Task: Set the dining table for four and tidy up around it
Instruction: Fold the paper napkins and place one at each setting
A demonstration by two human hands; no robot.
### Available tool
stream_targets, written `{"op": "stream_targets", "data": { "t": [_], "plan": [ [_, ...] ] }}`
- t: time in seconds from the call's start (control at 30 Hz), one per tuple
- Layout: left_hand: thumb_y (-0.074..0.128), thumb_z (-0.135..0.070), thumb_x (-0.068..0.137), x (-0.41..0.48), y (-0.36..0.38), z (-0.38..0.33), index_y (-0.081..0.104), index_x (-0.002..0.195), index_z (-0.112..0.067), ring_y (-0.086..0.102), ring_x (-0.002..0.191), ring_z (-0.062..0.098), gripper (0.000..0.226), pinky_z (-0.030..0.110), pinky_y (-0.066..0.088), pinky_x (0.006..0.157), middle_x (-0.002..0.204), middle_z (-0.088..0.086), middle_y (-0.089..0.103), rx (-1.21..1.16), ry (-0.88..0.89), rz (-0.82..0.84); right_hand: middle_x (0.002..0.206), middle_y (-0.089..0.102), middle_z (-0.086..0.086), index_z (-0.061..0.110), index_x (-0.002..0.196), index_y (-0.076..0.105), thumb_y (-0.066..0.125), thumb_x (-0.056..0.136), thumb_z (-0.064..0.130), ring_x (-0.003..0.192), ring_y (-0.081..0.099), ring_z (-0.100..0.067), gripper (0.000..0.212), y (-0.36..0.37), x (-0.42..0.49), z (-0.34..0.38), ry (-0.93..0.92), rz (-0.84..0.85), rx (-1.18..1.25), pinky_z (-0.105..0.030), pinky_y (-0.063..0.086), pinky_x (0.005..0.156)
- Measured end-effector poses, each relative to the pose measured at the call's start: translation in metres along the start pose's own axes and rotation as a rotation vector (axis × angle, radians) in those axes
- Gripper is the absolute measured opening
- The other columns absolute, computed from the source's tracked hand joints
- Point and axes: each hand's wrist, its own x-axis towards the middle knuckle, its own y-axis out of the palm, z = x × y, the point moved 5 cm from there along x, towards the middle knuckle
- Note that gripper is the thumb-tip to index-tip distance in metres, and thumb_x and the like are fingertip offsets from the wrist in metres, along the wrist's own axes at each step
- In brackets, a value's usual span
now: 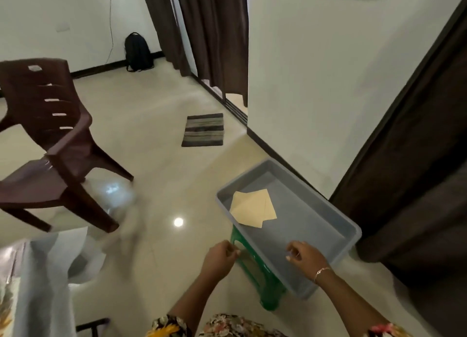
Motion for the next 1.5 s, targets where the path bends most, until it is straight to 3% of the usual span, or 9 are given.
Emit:
{"op": "stream_targets", "data": {
  "t": [0.23, 0.33, 0.47, 0.87, 1.07, 1.13, 1.23, 1.33, 1.5],
  "plan": [
    [0.05, -0.028, 0.096, 0.095, -0.011, -0.022, 0.06, 0.104, -0.007, 0.052, 0.081, 0.011, 0.025, 0.02, 0.039, 0.066, 0.096, 0.005, 0.063, -0.02, -0.023, 0.022, 0.101, 0.064, -0.008, 0.007, 0.104, 0.062, 0.061, 0.087, 0.017, 0.087, 0.054, -0.014, 0.02, -0.021, 0.097, -0.009, 0.122, 0.074, 0.231, -0.02, 0.041, 0.073],
    [0.051, -0.025, 0.095, 0.146, -0.014, -0.032, 0.061, 0.104, -0.007, 0.056, 0.084, 0.013, 0.023, 0.018, 0.038, 0.065, 0.095, 0.005, 0.064, -0.01, 0.025, 0.078, 0.084, 0.062, -0.006, 0.012, 0.087, 0.061, 0.059, 0.087, 0.01, 0.075, 0.057, -0.015, 0.003, -0.027, 0.137, -0.009, 0.256, 0.048, 0.419, -0.019, 0.043, 0.065],
    [0.051, -0.025, 0.095, 0.223, -0.002, -0.031, 0.062, 0.103, -0.005, 0.058, 0.088, 0.016, 0.024, 0.022, 0.041, 0.072, 0.103, 0.008, 0.066, -0.038, -0.018, 0.161, 0.068, 0.056, -0.001, 0.017, 0.071, 0.053, 0.051, 0.09, 0.0, 0.056, 0.051, -0.01, 0.025, -0.017, 0.194, -0.019, 0.468, 0.082, 0.627, -0.015, 0.039, 0.047],
    [0.043, -0.029, 0.098, 0.344, 0.069, 0.019, 0.021, 0.147, -0.012, 0.04, 0.132, 0.03, 0.056, 0.032, 0.036, 0.102, 0.145, 0.012, 0.038, 0.146, -0.151, 0.6, 0.089, 0.055, -0.009, 0.01, 0.093, 0.058, 0.044, 0.09, -0.003, 0.077, 0.053, -0.017, 0.019, 0.054, 0.322, -0.049, 0.825, 0.057, 0.881, -0.022, 0.044, 0.058],
    [0.042, -0.028, 0.098, 0.353, 0.083, 0.024, 0.019, 0.147, -0.014, 0.04, 0.131, 0.03, 0.055, 0.032, 0.036, 0.101, 0.147, 0.014, 0.035, 0.174, -0.122, 0.698, 0.091, 0.054, -0.007, 0.007, 0.114, 0.057, 0.044, 0.089, -0.003, 0.08, 0.051, -0.021, 0.03, 0.075, 0.349, -0.055, 0.91, -0.022, 0.912, -0.027, 0.045, 0.063],
    [0.043, -0.029, 0.098, 0.354, 0.086, 0.023, 0.021, 0.146, -0.016, 0.041, 0.13, 0.031, 0.055, 0.034, 0.037, 0.102, 0.148, 0.015, 0.032, 0.179, -0.112, 0.706, 0.098, 0.057, -0.008, 0.005, 0.115, 0.057, 0.056, 0.085, 0.002, 0.087, 0.054, -0.023, 0.03, 0.079, 0.353, -0.055, 0.919, -0.014, 0.862, -0.034, 0.049, 0.079],
    [0.045, -0.03, 0.097, 0.355, 0.087, 0.023, 0.023, 0.145, -0.016, 0.039, 0.131, 0.032, 0.054, 0.037, 0.038, 0.105, 0.148, 0.016, 0.031, 0.165, -0.124, 0.71, 0.1, 0.062, -0.011, 0.007, 0.099, 0.063, 0.07, 0.078, 0.01, 0.098, 0.058, -0.03, 0.022, 0.087, 0.356, -0.049, 0.868, 0.075, 0.848, -0.039, 0.046, 0.091],
    [0.045, -0.03, 0.097, 0.355, 0.085, 0.022, 0.026, 0.143, -0.016, 0.043, 0.128, 0.032, 0.052, 0.036, 0.04, 0.103, 0.145, 0.015, 0.035, 0.119, -0.155, 0.689, 0.073, 0.055, -0.002, 0.016, 0.065, 0.052, 0.072, 0.077, 0.012, 0.081, 0.052, -0.023, 0.023, 0.084, 0.357, -0.042, 0.786, 0.091, 0.753, -0.028, 0.041, 0.074],
    [0.046, -0.024, 0.097, 0.355, 0.067, 0.023, 0.037, 0.138, -0.013, 0.052, 0.12, 0.028, 0.045, 0.032, 0.045, 0.095, 0.132, 0.013, 0.052, -0.036, -0.231, 0.533, 0.072, 0.054, -0.008, 0.014, 0.061, 0.049, 0.068, 0.081, 0.012, 0.076, 0.05, -0.023, 0.028, 0.065, 0.351, -0.03, 0.68, 0.034, 0.702, -0.031, 0.041, 0.071]
  ]
}}
